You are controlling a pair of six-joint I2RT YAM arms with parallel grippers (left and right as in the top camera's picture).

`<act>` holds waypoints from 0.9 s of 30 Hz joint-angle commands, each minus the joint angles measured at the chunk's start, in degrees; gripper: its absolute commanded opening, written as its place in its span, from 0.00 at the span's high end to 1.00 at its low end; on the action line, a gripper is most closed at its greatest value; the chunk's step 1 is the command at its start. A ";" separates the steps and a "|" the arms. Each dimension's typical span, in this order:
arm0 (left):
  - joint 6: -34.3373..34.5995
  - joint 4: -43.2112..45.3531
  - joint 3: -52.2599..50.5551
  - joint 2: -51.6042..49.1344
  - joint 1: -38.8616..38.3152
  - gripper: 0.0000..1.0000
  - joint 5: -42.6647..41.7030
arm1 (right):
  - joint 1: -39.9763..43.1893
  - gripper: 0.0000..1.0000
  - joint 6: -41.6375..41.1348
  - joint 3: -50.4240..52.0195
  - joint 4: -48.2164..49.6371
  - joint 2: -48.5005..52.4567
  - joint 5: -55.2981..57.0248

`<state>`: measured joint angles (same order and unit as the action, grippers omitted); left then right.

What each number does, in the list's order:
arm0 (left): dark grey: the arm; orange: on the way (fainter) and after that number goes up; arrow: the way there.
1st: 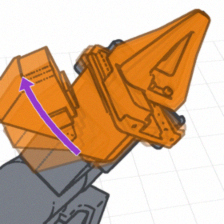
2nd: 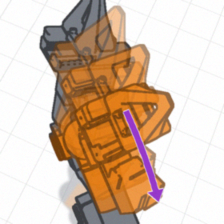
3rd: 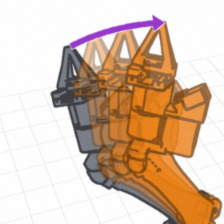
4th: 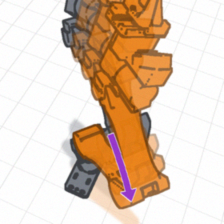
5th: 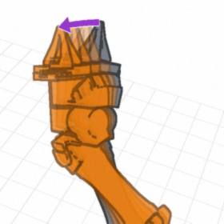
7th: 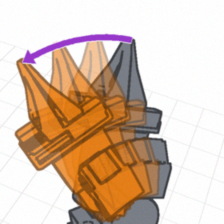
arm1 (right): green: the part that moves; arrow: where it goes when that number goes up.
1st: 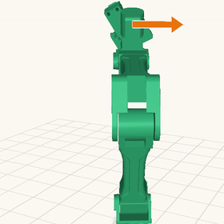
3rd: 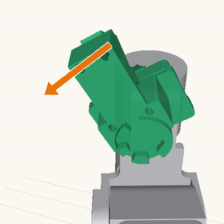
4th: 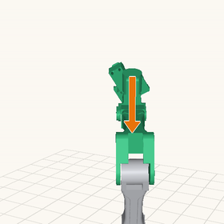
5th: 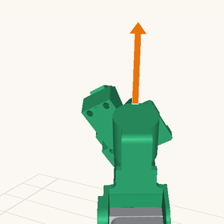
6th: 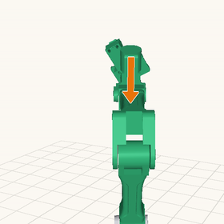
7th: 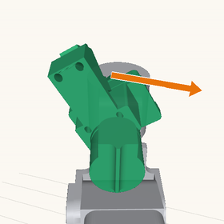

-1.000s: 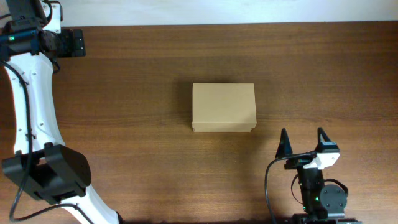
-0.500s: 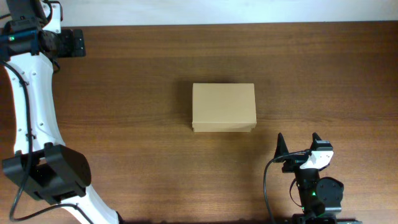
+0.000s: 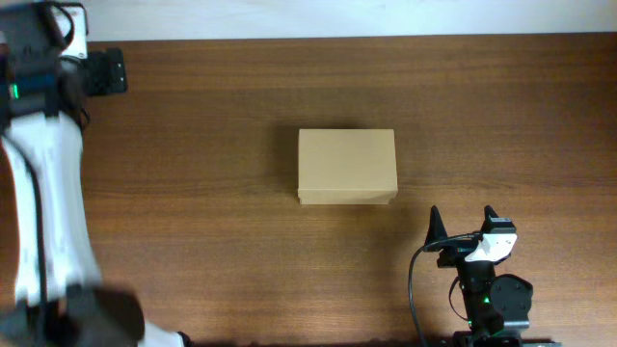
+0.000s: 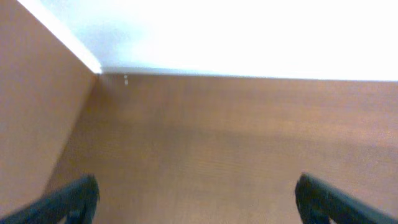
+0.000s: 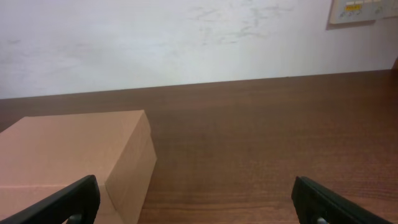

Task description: Pack container

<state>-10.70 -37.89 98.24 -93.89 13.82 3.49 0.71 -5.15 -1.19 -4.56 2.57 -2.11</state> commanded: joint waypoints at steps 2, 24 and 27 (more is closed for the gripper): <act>-0.04 19.87 -23.80 17.64 -1.05 0.00 -10.14 | 0.09 0.01 0.24 0.87 0.07 -0.22 1.11; -0.07 43.87 -89.88 84.06 -14.58 0.00 -14.25 | 0.09 0.01 0.24 0.87 0.07 -0.22 1.11; -0.09 42.73 -92.06 87.89 -14.58 0.00 -13.99 | 0.09 0.01 0.26 0.87 0.07 -0.22 1.11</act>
<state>-10.68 5.34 7.66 -9.17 -0.49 -10.13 0.71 -5.15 -1.15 -4.69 2.57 -1.69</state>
